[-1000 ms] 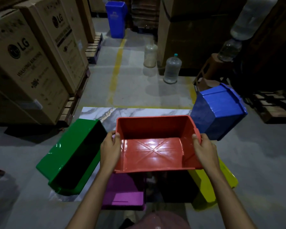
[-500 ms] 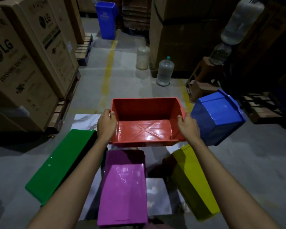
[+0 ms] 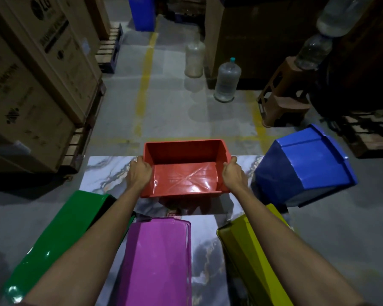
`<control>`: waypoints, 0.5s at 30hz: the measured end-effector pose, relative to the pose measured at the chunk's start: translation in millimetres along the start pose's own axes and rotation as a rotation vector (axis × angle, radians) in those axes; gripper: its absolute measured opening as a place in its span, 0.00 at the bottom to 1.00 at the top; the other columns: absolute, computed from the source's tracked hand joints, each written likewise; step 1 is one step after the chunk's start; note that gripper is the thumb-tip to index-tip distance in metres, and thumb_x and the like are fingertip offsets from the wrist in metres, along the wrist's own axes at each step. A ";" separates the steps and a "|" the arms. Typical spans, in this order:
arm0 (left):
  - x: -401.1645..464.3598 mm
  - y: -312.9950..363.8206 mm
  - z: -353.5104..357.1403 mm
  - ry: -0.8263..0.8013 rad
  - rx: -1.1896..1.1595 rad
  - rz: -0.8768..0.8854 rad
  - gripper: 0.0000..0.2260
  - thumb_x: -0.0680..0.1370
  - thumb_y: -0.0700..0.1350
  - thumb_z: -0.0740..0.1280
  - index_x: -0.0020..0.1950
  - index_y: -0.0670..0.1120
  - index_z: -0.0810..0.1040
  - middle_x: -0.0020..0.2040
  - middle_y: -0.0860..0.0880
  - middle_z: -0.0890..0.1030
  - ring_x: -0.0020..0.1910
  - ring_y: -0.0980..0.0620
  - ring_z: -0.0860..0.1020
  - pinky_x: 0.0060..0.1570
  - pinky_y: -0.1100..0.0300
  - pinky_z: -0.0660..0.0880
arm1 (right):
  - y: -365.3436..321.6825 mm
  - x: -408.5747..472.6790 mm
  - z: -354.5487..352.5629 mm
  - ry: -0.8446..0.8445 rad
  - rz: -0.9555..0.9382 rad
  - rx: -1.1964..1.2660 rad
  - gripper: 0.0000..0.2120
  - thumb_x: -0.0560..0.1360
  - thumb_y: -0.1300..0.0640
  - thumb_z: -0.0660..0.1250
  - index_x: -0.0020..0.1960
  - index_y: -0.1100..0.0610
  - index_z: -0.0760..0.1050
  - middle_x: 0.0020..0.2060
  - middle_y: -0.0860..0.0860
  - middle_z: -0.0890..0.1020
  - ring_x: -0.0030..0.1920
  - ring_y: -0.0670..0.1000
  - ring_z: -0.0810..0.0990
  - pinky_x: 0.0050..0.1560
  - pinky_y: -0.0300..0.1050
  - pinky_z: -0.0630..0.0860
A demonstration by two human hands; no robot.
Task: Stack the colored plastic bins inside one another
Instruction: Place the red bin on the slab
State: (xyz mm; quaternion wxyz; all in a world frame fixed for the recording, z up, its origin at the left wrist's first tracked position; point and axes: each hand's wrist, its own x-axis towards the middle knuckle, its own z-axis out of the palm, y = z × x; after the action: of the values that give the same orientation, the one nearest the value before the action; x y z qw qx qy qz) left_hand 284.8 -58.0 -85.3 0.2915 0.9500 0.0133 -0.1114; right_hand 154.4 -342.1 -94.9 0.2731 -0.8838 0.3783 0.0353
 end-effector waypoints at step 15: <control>17.5 -25.2 33.9 -0.038 -0.077 0.033 0.22 0.83 0.48 0.55 0.77 0.47 0.71 0.74 0.38 0.76 0.70 0.33 0.76 0.65 0.38 0.76 | 30.9 14.0 20.3 -0.046 -0.005 -0.062 0.19 0.87 0.46 0.53 0.71 0.56 0.62 0.63 0.63 0.79 0.60 0.68 0.81 0.54 0.60 0.77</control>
State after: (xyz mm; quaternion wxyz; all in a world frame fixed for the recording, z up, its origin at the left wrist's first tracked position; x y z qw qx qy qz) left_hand 292.6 -56.6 -130.4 0.3300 0.9358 -0.0035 -0.1239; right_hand 146.0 -358.2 -130.0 0.2545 -0.8916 0.3685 0.0666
